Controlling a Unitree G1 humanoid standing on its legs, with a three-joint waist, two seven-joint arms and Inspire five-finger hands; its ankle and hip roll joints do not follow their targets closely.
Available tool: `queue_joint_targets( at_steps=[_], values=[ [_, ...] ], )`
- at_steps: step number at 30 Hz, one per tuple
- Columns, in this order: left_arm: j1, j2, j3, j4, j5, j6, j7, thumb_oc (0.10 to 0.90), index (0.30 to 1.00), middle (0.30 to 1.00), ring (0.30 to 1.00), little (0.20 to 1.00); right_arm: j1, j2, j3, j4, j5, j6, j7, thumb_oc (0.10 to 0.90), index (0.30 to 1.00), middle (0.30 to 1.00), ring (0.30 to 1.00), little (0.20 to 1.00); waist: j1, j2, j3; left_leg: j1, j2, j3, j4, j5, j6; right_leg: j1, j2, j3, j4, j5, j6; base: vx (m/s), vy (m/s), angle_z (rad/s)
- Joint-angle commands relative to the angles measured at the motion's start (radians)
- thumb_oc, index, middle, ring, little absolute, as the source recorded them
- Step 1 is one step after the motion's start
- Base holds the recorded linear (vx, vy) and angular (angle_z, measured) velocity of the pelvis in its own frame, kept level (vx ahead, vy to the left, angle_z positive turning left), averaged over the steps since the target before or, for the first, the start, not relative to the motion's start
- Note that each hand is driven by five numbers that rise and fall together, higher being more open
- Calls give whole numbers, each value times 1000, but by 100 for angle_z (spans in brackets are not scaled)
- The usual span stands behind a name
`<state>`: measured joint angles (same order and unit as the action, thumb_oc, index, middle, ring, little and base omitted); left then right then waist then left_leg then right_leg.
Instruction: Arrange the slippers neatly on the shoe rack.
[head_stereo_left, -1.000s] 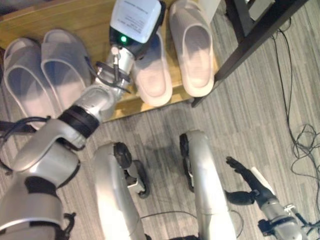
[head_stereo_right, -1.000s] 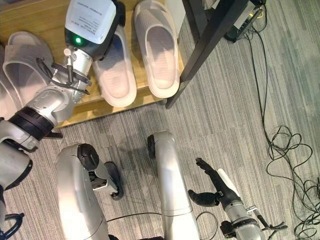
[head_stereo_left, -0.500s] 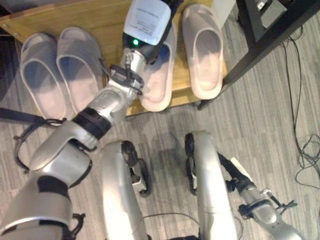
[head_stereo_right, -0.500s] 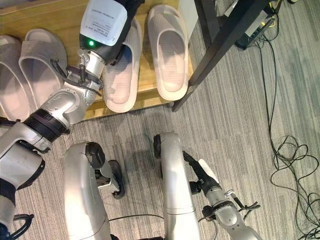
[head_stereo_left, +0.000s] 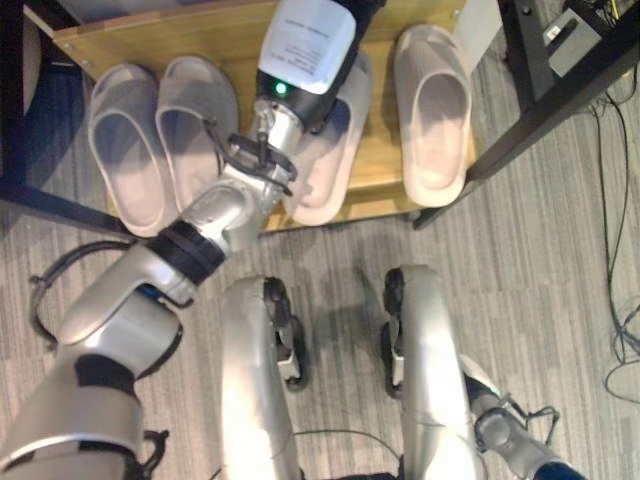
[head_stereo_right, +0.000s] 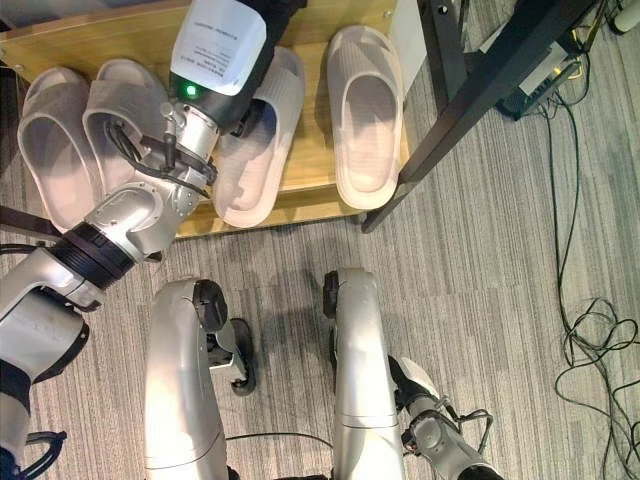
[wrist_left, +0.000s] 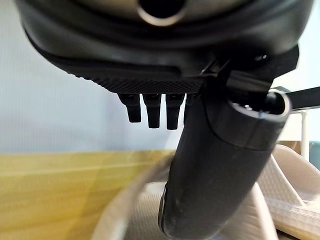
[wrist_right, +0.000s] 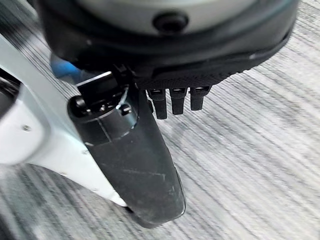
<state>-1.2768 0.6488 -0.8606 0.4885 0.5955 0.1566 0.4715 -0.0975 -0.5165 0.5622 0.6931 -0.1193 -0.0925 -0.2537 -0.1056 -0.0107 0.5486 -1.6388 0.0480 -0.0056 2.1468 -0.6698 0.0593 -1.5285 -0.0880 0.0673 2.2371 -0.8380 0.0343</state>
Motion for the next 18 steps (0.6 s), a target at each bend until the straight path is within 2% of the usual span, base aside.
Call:
queue_joint_targets(
  at_steps=[1, 18],
  values=[
    [-160, 33, 79, -41, 21, -11, 61, 800, 900, 900, 900, 900, 55, 4, -45, -122, -43, -38, -17, 800, 900, 900, 900, 900, 8, -3, -29, 70, -18, -101, 33, -97, 60, -4, -9, 16, -14, 102, -41, -3, -12, 5],
    [-116, 96, 91, -135, -53, -71, 15, 800, 900, 900, 900, 900, 55, 7, -22, -75, -66, -23, 10, 800, 900, 900, 900, 900, 26, -5, -29, 69, -41, -98, 17, -76, 50, -3, -17, 25, 9, 100, -44, -3, -5, 2]
  ],
)
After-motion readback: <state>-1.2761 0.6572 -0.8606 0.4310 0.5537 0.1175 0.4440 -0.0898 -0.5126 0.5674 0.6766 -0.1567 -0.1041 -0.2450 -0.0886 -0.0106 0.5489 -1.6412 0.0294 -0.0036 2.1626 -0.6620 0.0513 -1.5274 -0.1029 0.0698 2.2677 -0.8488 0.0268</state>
